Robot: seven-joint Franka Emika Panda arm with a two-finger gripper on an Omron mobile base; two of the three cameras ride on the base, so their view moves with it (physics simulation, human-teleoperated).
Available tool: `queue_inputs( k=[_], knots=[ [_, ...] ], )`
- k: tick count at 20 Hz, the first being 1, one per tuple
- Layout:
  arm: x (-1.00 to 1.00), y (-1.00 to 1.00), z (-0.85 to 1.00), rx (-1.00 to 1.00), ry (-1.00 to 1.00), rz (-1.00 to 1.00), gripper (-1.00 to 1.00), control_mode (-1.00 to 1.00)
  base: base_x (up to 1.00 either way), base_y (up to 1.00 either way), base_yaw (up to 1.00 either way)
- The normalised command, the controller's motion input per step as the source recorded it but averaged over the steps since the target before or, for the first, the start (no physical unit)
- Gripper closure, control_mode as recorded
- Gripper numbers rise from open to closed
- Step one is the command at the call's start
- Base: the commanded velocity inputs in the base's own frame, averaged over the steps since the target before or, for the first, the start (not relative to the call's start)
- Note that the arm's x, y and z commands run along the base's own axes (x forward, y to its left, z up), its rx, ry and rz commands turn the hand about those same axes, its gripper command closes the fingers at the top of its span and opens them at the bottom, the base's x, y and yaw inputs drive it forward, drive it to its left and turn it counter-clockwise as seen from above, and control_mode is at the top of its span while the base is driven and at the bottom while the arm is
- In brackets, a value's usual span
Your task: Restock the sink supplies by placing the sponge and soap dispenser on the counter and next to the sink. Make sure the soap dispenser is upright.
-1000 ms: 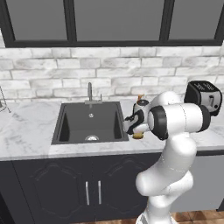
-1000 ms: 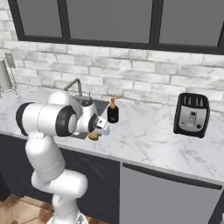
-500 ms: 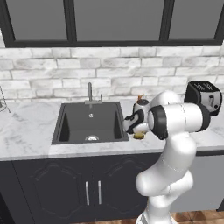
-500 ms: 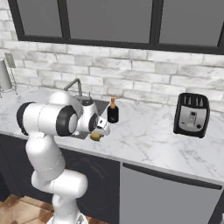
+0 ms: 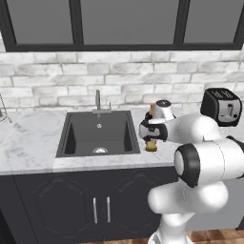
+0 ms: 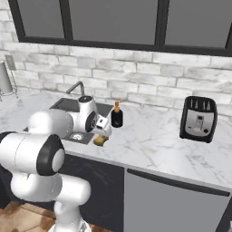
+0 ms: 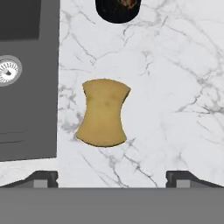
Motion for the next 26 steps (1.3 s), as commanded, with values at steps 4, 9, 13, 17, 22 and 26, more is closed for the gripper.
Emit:
queue_inputs(
  k=[4,9,13,17,22,26],
  knots=[
    [-0.74,0.0,0.76,0.01,0.0,0.0,-1.0,-1.0,0.0,0.0,0.0],
    [-0.84,0.0,0.68,0.02,-0.02,0.0,-1.0,-1.0,0.0,0.0,0.0],
    [-0.82,0.0,0.71,0.0,-0.09,0.0,-1.0,-1.0,0.0,0.0,0.0],
    [-0.56,0.0,0.72,0.0,-0.15,0.0,-1.0,-1.0,0.0,0.0,0.0],
    [-0.46,0.0,0.43,0.0,-0.18,0.0,-1.0,-1.0,0.0,0.0,0.0],
    [-0.41,0.0,0.04,0.0,-0.08,0.0,-1.0,-1.0,0.0,0.0,0.0]
  ],
)
